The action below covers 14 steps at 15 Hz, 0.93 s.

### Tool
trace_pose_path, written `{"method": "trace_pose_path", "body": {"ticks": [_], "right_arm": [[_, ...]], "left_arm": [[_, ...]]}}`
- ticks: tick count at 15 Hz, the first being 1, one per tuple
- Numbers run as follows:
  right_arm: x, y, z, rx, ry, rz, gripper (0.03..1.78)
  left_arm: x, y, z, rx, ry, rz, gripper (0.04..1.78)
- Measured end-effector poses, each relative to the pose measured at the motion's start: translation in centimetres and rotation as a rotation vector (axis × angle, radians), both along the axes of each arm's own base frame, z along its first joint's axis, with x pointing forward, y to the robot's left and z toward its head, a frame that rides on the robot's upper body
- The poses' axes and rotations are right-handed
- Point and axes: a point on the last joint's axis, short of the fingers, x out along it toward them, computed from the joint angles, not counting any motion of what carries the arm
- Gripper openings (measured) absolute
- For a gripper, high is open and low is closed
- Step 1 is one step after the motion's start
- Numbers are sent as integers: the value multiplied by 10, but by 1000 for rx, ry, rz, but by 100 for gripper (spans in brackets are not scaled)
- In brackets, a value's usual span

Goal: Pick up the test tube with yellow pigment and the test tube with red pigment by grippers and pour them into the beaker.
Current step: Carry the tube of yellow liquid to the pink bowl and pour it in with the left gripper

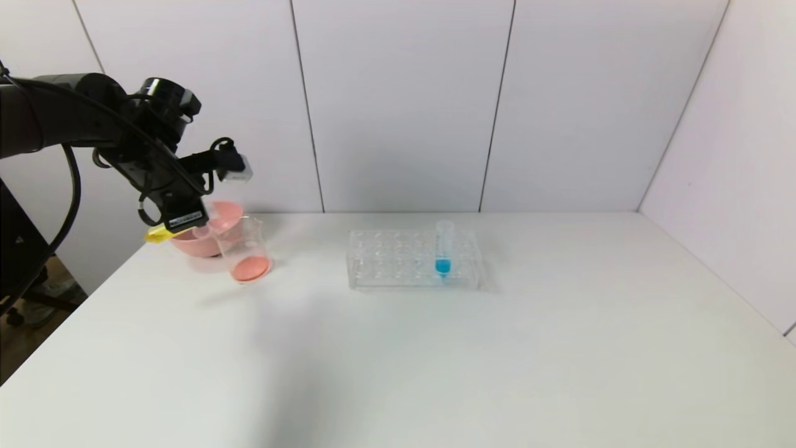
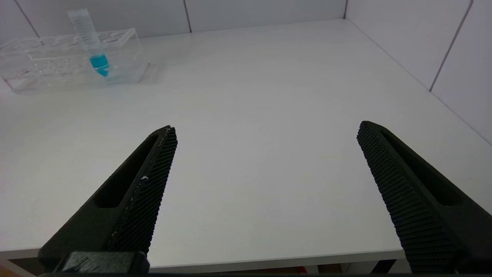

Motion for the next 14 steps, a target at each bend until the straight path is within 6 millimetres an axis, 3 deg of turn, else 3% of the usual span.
{"method": "trace_pose_path", "body": {"ticks": [14], "right_arm": [[0,0,0,0,0,0,171]], "left_arm": [[5,-11,-8,201,15,85,42]]}}
